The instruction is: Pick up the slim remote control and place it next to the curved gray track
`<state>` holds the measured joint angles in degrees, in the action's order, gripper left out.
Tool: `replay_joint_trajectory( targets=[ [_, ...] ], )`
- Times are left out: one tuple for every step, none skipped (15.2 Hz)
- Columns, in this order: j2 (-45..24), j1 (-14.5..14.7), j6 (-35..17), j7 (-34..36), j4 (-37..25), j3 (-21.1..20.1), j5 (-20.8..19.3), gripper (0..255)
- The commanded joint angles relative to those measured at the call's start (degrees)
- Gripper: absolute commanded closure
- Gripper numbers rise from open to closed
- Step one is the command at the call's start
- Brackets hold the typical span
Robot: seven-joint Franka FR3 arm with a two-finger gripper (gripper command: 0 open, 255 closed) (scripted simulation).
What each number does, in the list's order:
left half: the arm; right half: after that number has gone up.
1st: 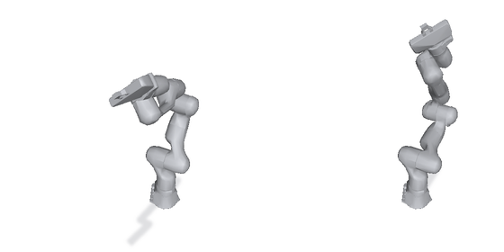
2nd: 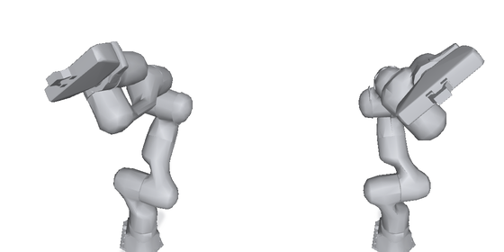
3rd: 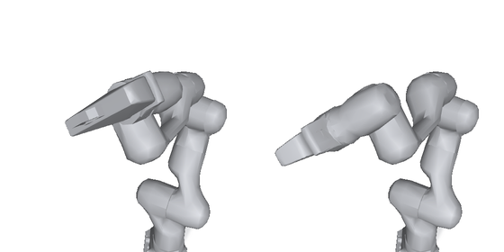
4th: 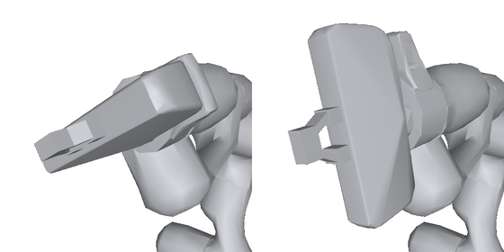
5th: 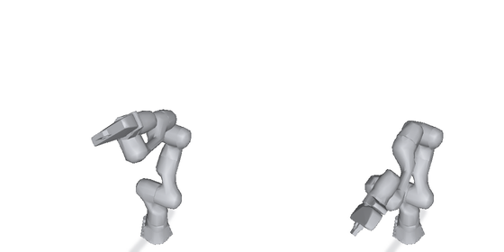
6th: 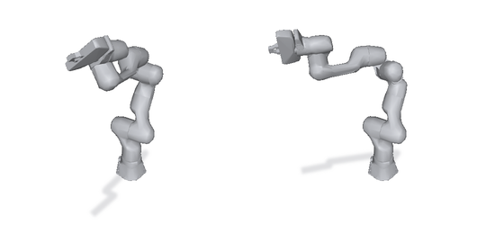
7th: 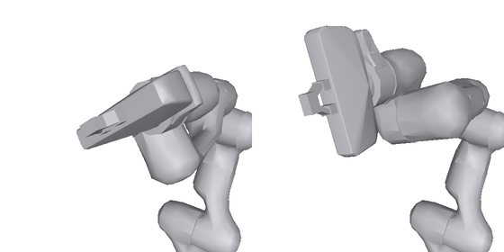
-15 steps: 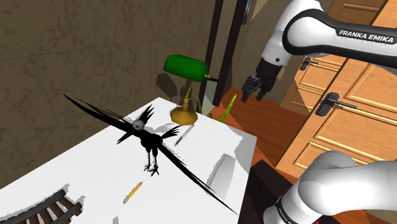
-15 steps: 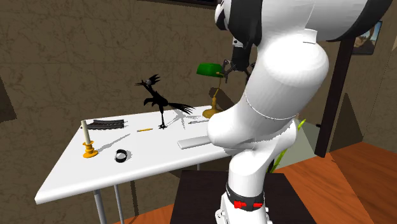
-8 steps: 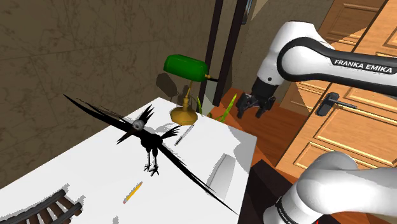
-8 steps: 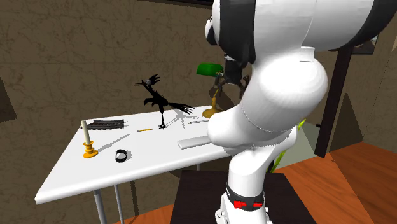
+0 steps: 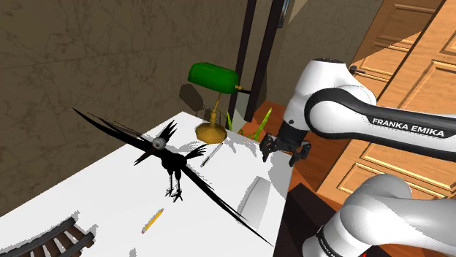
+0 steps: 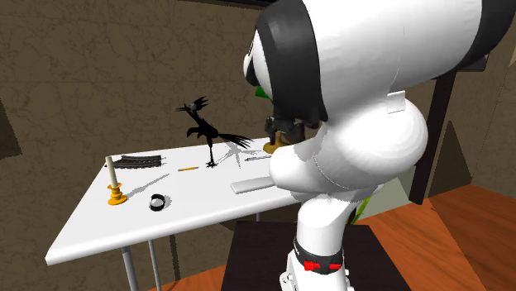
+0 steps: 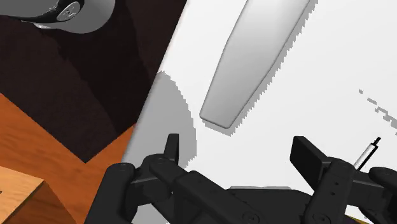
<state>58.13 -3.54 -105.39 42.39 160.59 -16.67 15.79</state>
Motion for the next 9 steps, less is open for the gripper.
replay_joint_trajectory(
  targets=[
    [0.07,0.32,-1.99,6.83,2.38,-4.18,3.44,0],
    [-0.16,0.58,-2.91,10.09,3.23,-6.28,5.19,0],
    [-0.62,0.83,-3.91,13.36,3.95,-8.45,6.99,0],
    [-1.31,1.07,-5.02,16.64,4.53,-10.65,8.81,0],
    [-2.22,1.22,-6.23,19.88,4.97,-12.94,10.68,0],
    [-3.39,1.33,-7.56,23.13,5.28,-15.23,12.52,0],
    [-4.77,1.32,-8.99,26.35,5.43,-17.59,14.35,0],
    [-5.61,1.25,-9.81,28.09,5.45,-18.91,15.35,0],
    [-6.13,1.34,-10.81,28.03,5.96,-19.37,15.8,0]
  ],
)
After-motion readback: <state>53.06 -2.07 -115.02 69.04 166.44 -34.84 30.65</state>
